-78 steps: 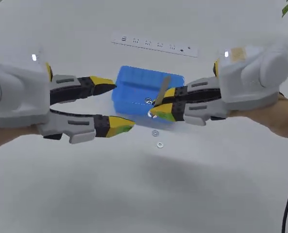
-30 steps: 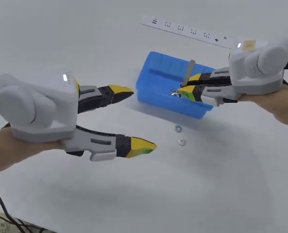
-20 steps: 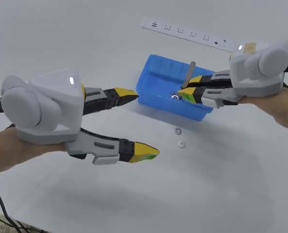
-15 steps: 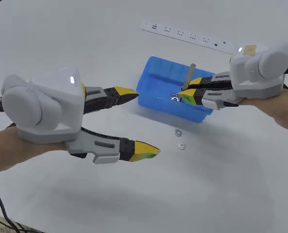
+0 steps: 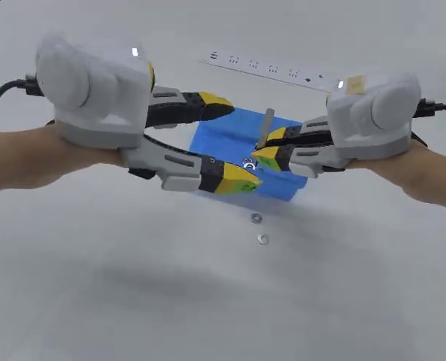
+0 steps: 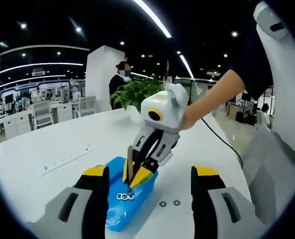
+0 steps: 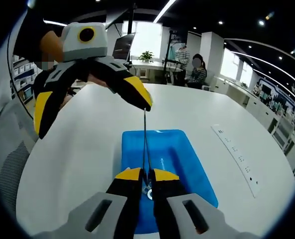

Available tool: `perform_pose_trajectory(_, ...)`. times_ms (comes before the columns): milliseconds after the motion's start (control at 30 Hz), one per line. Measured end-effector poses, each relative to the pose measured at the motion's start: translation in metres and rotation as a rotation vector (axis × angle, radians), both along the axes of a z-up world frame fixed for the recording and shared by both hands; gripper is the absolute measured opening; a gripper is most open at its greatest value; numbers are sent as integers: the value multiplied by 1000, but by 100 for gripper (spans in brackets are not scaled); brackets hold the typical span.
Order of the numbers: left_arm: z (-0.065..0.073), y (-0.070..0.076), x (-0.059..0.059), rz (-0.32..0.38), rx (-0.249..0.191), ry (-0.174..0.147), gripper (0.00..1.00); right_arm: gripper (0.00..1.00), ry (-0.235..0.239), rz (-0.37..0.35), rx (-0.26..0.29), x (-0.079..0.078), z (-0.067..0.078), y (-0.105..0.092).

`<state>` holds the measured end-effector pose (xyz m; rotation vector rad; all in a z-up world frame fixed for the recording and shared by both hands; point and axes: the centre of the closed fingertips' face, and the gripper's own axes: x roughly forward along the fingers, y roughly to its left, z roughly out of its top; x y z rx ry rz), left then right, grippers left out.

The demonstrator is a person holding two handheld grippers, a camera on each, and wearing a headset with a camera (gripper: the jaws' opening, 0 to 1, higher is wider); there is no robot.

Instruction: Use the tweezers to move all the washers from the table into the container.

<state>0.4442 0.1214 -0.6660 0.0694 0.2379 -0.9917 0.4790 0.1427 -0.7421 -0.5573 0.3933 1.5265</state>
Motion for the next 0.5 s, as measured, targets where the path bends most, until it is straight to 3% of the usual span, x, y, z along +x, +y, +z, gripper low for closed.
perform_pose_trajectory(167,1,-14,13,-40,-34,40,64,8,0,2,0,0,1,-2)
perform_pose_trajectory(367,-3,-20,24,-71,-24,35,39,8,9,12,0,-3,2,-5)
perform_pose_trajectory(433,4,-24,25,-94,-81,61,31,8,20,20,0,-6,1,-5)
perform_pose_trajectory(500,6,-25,28,-111,-76,59,27,8,22,25,-6,-6,-1,-6)
